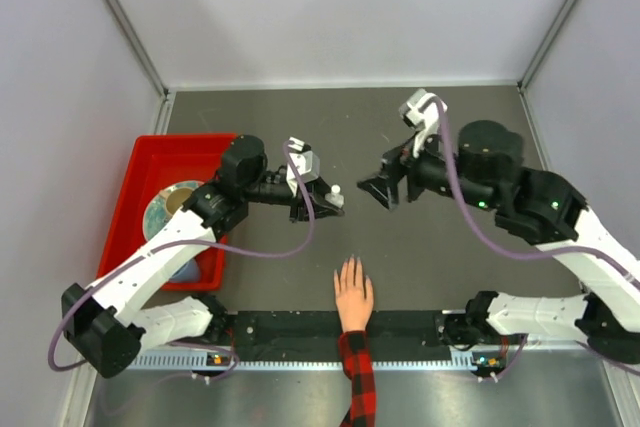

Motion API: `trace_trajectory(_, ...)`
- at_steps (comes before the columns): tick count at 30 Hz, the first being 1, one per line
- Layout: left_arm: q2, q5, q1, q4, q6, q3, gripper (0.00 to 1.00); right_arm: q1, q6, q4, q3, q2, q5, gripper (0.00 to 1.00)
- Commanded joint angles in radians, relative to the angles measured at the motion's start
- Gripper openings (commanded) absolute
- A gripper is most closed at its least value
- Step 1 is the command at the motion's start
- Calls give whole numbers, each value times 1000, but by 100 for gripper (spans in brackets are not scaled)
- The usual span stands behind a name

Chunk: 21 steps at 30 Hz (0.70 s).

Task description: Paint the nails

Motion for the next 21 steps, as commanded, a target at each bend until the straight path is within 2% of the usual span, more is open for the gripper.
trace_trajectory(1, 50, 332, 0, 16, 1, 77, 0, -71, -323, 9, -43, -13, -586, 68)
trace_trajectory(3, 82, 412, 1, 5, -20, 93, 0, -84, -414, 14, -62, -7, -634, 58)
trace_trajectory(4, 89, 435, 1, 5, -25, 97, 0, -99, -428, 17, -68, 11, -660, 48)
trace_trajectory(5, 102, 458, 0, 5, -29, 98, 0, -116, -446, 17, -66, 19, -729, 45)
trace_trajectory(6, 105, 449, 0, 5, -37, 98, 0, -124, -445, 38, -65, 27, -745, 44)
trace_trajectory(10, 108, 448, 0, 9, -45, 98, 0, -125, -439, 63, -56, 60, -791, 63)
trace_trajectory(17, 102, 448, 0, 16, -56, 95, 0, -125, -459, 45, -16, 113, -806, 59)
trace_trajectory(21, 102, 442, -2, 14, -56, 95, 0, -125, -468, 25, 3, 126, -815, 47)
